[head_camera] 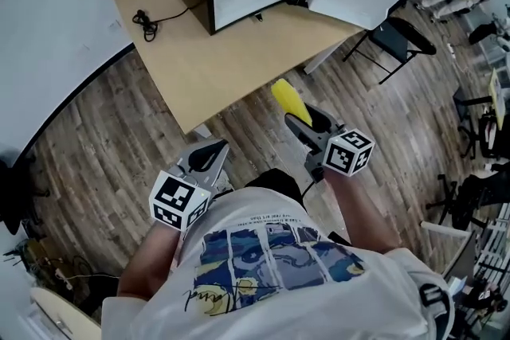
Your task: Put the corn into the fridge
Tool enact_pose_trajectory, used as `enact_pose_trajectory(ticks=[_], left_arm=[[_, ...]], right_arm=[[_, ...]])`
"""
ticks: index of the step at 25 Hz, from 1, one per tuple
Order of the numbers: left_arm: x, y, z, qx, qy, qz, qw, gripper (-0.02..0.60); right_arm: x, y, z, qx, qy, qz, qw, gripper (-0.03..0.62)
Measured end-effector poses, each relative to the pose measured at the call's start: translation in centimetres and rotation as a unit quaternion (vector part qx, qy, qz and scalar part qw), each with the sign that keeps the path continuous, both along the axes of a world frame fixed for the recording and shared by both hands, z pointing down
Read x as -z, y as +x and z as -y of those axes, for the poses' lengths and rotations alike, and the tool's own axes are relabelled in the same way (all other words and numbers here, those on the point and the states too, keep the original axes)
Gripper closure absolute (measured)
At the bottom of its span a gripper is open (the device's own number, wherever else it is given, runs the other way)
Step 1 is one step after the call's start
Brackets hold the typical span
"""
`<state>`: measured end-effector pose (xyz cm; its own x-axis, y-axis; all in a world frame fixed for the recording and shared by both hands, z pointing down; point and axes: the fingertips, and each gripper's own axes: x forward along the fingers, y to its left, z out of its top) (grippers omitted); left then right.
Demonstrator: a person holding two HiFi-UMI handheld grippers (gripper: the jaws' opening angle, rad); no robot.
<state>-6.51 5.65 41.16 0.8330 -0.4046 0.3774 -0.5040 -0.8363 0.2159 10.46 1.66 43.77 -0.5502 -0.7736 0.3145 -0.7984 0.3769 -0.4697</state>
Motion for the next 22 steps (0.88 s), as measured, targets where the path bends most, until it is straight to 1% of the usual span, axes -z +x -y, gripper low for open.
enact_pose_trajectory(ticks=[4,7,9,14,19,22], left_arm=[[-0.2,-1.4,2.7,-0.004,-0.004,0.002,1.0,0.572],[0.1,-1.5,4.5,0.005,-0.004,-0.007,1.0,0.572],[0.0,-1.5,5.9,0.015,-0.004,-0.006,0.9999,0.572],[-0.2,-1.0,10.4,0.059,-0.006,-0.001,0.9982,0.572],[0.7,0.6,15.6,0.1,0.006,0.01,0.9949,0.572],[0.7,1.5,18.2,0.118,0.004,0.017,0.9929,0.572]], right_arm=[[0.0,0.9,3.3,-0.023,0.007,-0.027,0.999,0.355],[-0.2,2.4,6.3,-0.032,0.011,-0.05,0.998,0.355],[-0.5,3.5,8.8,-0.032,0.016,-0.066,0.997,0.355],[-1.4,6.3,15.5,-0.02,0.021,-0.093,0.995,0.355],[-2.7,8.6,23.3,0.003,0.022,-0.112,0.993,0.355],[-3.9,9.6,27.7,0.017,0.022,-0.128,0.991,0.355]])
